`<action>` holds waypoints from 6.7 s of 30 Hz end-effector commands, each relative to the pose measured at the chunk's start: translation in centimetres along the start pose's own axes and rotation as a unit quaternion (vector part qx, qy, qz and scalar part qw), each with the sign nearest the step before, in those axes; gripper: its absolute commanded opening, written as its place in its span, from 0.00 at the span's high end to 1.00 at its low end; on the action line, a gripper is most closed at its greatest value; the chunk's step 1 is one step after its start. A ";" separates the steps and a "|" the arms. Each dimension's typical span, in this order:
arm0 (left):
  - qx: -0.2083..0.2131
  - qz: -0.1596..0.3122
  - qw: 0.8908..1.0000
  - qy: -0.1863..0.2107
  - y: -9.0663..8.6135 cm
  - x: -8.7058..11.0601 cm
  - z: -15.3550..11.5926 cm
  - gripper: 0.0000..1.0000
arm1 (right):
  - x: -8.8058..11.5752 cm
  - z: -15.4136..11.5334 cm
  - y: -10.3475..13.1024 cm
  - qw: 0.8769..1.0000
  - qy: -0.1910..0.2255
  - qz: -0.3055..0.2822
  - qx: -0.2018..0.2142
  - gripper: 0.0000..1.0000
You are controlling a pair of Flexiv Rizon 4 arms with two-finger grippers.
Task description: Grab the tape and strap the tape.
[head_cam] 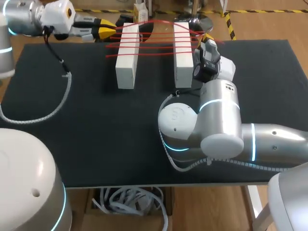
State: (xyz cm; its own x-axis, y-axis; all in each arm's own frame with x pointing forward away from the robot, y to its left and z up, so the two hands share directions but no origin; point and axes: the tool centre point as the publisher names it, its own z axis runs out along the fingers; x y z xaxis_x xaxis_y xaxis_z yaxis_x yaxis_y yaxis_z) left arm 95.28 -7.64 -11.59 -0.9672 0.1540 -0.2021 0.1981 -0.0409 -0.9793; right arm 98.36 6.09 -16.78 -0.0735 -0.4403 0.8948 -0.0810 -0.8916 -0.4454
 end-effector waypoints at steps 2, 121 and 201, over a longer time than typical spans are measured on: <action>-0.275 -0.021 0.950 0.143 -0.8 -0.6 -0.2 1.00 | 0.3 0.0 0.0 1.000 -0.003 -0.001 -0.001 1.00; -0.480 -0.061 0.875 0.013 -2.4 0.4 4.3 1.00 | 4.3 -1.2 -0.9 0.865 -0.068 -0.496 0.030 1.00; -0.480 -0.061 0.875 0.013 -2.4 0.4 4.3 1.00 | 7.1 -1.8 -9.1 0.243 0.128 -0.961 -0.041 1.00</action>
State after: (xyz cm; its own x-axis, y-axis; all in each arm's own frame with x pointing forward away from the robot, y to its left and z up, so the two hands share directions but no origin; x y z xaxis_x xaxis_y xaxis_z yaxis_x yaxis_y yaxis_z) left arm 93.74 -11.70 -9.40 -0.9888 0.1226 -0.0848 0.1491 0.8204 -0.5519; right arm 96.89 11.26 -6.67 0.1216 0.8116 -0.5714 -0.2335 0.5829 0.7782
